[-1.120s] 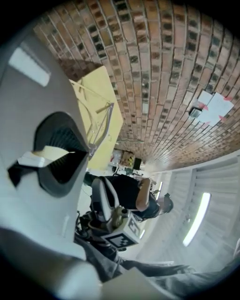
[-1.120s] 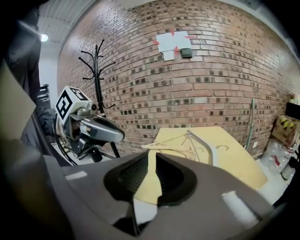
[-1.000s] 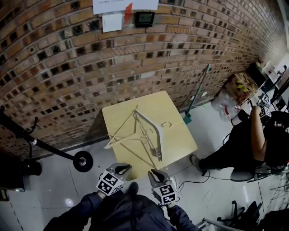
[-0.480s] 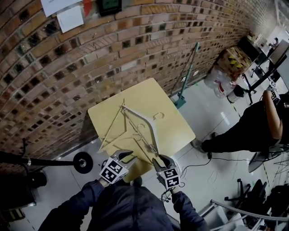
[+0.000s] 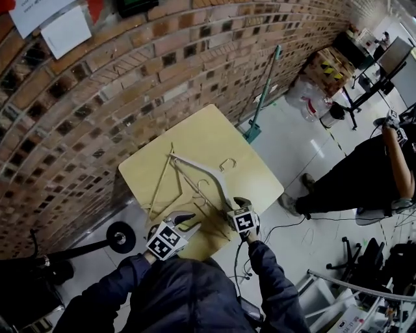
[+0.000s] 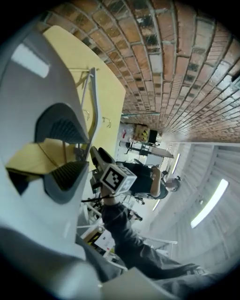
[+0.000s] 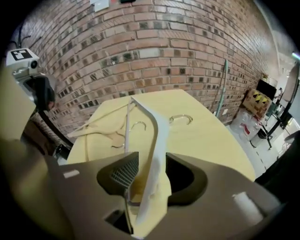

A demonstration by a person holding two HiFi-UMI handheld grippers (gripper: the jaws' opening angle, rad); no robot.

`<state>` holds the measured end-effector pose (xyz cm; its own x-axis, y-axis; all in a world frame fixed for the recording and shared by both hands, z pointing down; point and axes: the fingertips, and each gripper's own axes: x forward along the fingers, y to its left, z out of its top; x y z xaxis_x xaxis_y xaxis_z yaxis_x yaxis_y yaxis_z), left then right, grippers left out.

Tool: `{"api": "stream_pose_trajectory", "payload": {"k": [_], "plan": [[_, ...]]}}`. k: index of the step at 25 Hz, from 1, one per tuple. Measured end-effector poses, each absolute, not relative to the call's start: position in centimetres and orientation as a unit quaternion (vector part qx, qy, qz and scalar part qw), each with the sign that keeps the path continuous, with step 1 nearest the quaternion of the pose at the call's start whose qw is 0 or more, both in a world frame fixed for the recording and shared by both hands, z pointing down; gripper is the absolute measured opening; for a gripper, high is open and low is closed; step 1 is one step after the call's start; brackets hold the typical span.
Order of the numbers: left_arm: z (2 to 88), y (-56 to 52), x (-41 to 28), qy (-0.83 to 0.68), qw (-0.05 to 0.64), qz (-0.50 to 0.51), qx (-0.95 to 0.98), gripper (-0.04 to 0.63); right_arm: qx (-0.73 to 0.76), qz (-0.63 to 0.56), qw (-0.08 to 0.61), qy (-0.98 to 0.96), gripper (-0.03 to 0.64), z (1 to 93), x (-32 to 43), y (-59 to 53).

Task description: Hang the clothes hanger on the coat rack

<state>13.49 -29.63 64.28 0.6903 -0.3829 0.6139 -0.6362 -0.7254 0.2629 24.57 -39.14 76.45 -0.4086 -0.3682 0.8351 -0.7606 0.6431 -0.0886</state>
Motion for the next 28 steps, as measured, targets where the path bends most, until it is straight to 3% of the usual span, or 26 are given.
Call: {"api": "stream_pose_trajectory", "payload": {"k": [10,17,28], "plan": [[64.6,-30.0,11.7,-0.257,0.252,0.27,0.893,0.114,0.357,0.272,0.5,-0.741,0.186,82.1,24.5,-39.8],[64.7,-30.3,10.9,-0.253,0.25,0.27,0.895,0.1,0.36,0.298,0.51,-0.722,0.161,83.0,24.7,-39.4],[64.8,-29.8,9.9,-0.245,0.25,0.275,0.895,0.098,0.385,0.326,0.471,-0.724,0.115,81.7,24.9,-39.9]]}}
